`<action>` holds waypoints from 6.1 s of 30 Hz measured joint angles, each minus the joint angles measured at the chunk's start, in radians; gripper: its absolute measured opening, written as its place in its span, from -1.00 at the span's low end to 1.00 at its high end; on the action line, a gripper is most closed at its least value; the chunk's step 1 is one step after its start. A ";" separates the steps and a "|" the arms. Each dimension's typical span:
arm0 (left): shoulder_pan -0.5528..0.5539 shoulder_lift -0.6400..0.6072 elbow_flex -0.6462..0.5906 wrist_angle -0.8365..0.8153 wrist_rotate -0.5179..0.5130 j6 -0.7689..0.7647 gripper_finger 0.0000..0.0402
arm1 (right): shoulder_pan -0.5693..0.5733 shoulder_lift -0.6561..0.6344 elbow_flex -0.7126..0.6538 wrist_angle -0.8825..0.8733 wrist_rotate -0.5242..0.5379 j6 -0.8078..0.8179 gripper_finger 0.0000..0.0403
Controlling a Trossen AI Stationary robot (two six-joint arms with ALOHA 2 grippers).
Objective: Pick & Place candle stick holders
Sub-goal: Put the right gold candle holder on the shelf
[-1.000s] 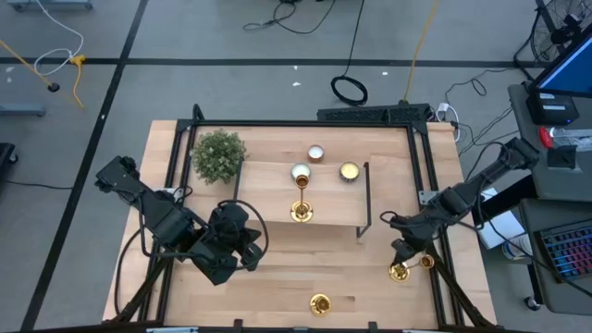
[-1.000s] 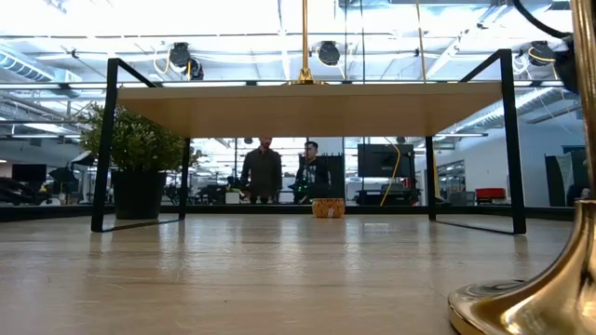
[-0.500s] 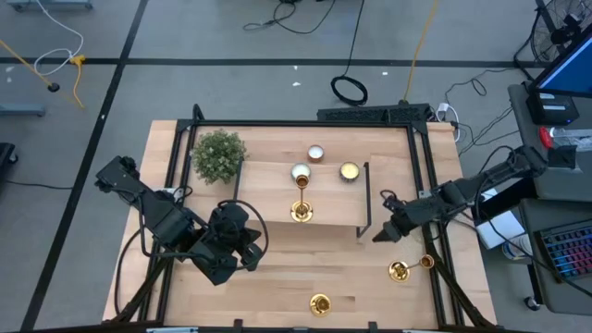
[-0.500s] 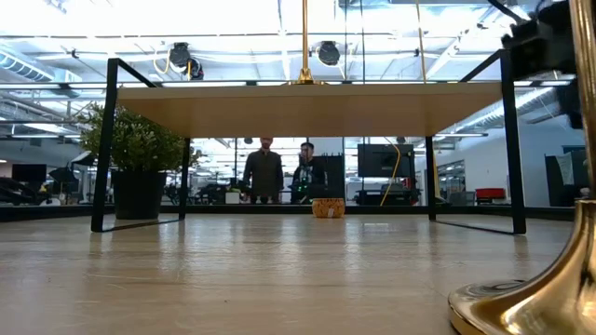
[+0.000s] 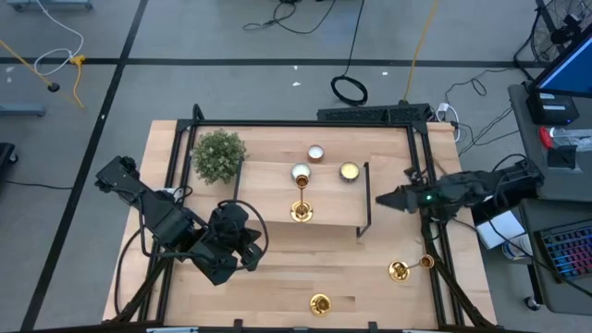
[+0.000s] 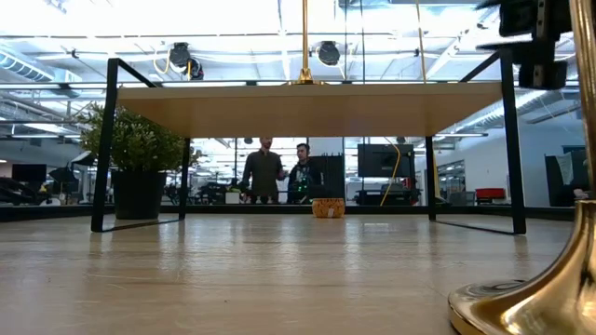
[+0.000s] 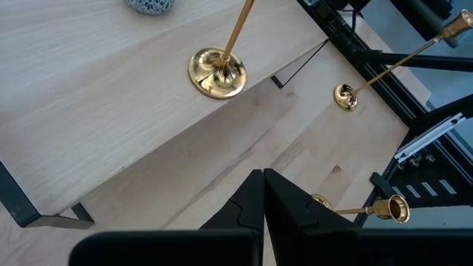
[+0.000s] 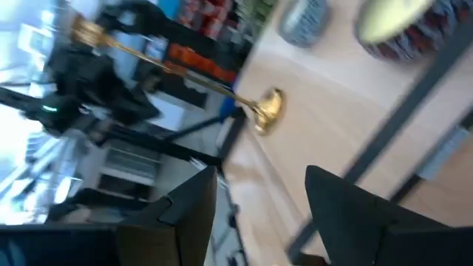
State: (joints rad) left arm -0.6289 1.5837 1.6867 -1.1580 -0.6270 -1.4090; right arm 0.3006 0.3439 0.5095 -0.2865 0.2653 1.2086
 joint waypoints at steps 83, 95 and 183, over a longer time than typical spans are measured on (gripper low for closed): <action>0.069 0.000 0.000 0.004 0.107 0.090 -0.96 | 1.504 0.401 0.062 0.866 0.957 -0.916 -0.60; 0.069 0.000 0.000 0.064 0.139 0.091 -0.95 | 1.643 0.403 -0.011 0.870 1.205 -0.895 -0.67; 0.080 0.000 0.000 0.063 0.209 -0.010 -0.93 | 1.519 0.403 -0.457 0.904 1.091 -0.476 -0.72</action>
State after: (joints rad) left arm -0.5491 1.5841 1.6863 -1.0948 -0.4175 -1.4185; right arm 1.8196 0.7471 0.0521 0.6176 1.3563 0.7323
